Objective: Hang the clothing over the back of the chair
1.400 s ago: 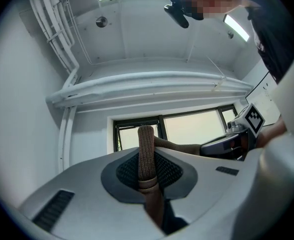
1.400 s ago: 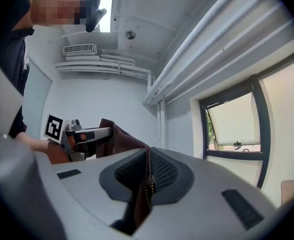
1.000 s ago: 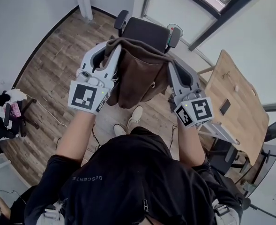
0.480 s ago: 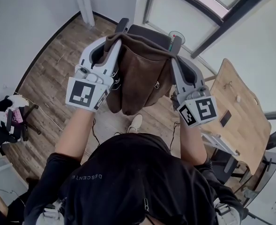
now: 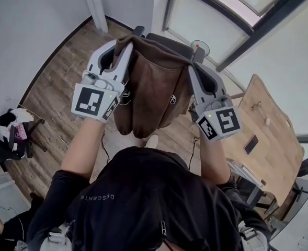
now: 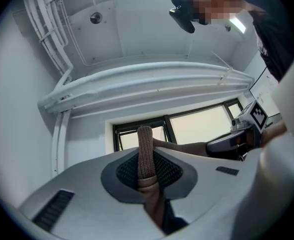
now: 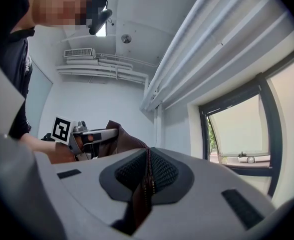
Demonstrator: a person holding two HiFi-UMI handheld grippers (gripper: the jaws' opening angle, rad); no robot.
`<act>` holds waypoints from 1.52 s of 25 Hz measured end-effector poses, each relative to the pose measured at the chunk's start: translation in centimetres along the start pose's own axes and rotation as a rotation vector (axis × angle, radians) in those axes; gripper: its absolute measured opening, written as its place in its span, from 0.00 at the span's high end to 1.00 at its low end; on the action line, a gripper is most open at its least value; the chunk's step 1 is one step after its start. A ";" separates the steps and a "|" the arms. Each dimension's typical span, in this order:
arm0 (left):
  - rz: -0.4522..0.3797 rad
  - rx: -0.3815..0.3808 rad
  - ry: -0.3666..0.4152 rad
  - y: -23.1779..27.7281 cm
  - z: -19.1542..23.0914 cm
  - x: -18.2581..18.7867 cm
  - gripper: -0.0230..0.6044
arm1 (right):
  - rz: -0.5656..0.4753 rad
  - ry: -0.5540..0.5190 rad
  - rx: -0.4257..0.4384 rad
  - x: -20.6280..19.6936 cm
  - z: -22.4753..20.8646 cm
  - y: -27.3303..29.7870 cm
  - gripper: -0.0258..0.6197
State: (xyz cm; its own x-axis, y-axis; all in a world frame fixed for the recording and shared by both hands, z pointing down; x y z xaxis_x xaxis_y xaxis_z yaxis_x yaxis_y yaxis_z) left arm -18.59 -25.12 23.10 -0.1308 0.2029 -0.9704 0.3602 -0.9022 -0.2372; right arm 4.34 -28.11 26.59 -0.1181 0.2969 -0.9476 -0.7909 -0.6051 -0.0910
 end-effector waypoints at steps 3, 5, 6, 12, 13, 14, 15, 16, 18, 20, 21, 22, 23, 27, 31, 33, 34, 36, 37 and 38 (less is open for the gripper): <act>0.009 0.014 0.001 0.9 0.4 -0.5 0.88 | 0.002 0.010 0.013 -0.9 -1.0 0.9 0.91; 0.019 0.018 -0.003 1.5 0.9 -0.8 0.88 | 0.006 0.017 0.017 -1.3 -1.4 1.5 0.91; 0.026 0.019 -0.005 1.8 1.1 -1.0 0.88 | 0.010 0.022 0.019 -1.5 -1.6 1.8 0.91; 0.057 0.004 -0.036 3.9 3.5 -2.7 0.88 | 0.043 0.035 0.016 -3.1 -2.5 4.1 0.91; 0.062 -0.004 -0.041 4.3 4.0 -3.0 0.88 | 0.049 0.036 0.011 -3.3 -2.7 4.4 0.91; 0.067 -0.014 -0.047 4.8 4.5 -3.3 0.88 | 0.056 0.037 0.004 -3.6 -2.8 4.8 0.91; 0.073 -0.024 -0.053 5.2 4.9 -3.7 0.88 | 0.067 0.038 -0.006 -4.0 -3.0 5.2 0.91; 0.080 -0.036 -0.059 5.6 5.4 -4.0 0.88 | 0.080 0.042 -0.018 -4.3 -3.1 5.6 0.91; 0.096 -0.062 -0.073 6.2 6.3 -4.9 0.88 | 0.103 0.055 -0.039 -5.0 -3.3 6.4 0.91; 0.115 -0.085 -0.087 6.8 7.3 -5.7 0.88 | 0.123 0.062 -0.055 -5.6 -3.4 7.3 0.91; 0.124 -0.095 -0.093 7.1 7.8 -6.2 0.88 | 0.133 0.062 -0.064 -6.0 -3.5 7.7 0.91; 0.133 -0.105 -0.098 7.4 8.3 -6.6 0.88 | 0.144 0.062 -0.074 -6.3 -3.5 8.0 0.91; 0.142 -0.116 -0.103 7.8 8.6 -7.0 0.88 | 0.155 0.063 -0.085 -6.6 -3.6 8.4 0.91; 0.181 -0.158 -0.125 9.1 9.9 -8.6 0.88 | 0.199 0.064 -0.115 -7.8 -3.9 9.4 0.91; 0.224 -0.184 -0.158 10.4 11.4 -10.7 0.88 | 0.240 0.069 -0.140 -9.1 -4.1 10.6 0.91; 0.241 -0.196 -0.167 11.0 12.0 -11.6 0.88 | 0.258 0.074 -0.150 -9.8 -4.3 11.1 0.91; 0.249 -0.201 -0.170 11.3 12.3 -12.0 0.88 | 0.266 0.077 -0.154 -10.2 -4.3 11.3 0.91; 0.266 -0.211 -0.177 11.7 12.7 -12.8 0.88 | 0.282 0.082 -0.162 -10.8 -4.4 11.7 0.91; 0.275 -0.216 -0.182 11.9 12.9 -13.2 0.88 | 0.290 0.085 -0.167 -11.1 -4.5 11.9 0.91; 0.285 -0.221 -0.187 12.1 13.1 -13.7 0.88 | 0.299 0.088 -0.171 -11.5 -4.5 12.1 0.91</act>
State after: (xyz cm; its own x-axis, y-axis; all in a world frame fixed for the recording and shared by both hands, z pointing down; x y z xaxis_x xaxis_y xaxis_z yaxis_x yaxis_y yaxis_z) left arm -24.50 -43.80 34.09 -0.1554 -0.1348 -0.9786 0.5938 -0.8044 0.0165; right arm -1.16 -42.14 34.99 -0.2711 0.0275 -0.9621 -0.6161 -0.7730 0.1515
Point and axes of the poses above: the fingertips, and each gripper's own axes: y forward along the fingers, z to its left, x out of its top, the point moved 6 cm from there along -y, backward along the fingers, and after that the axes turned 15 degrees about -y, right-handed, at the moved point
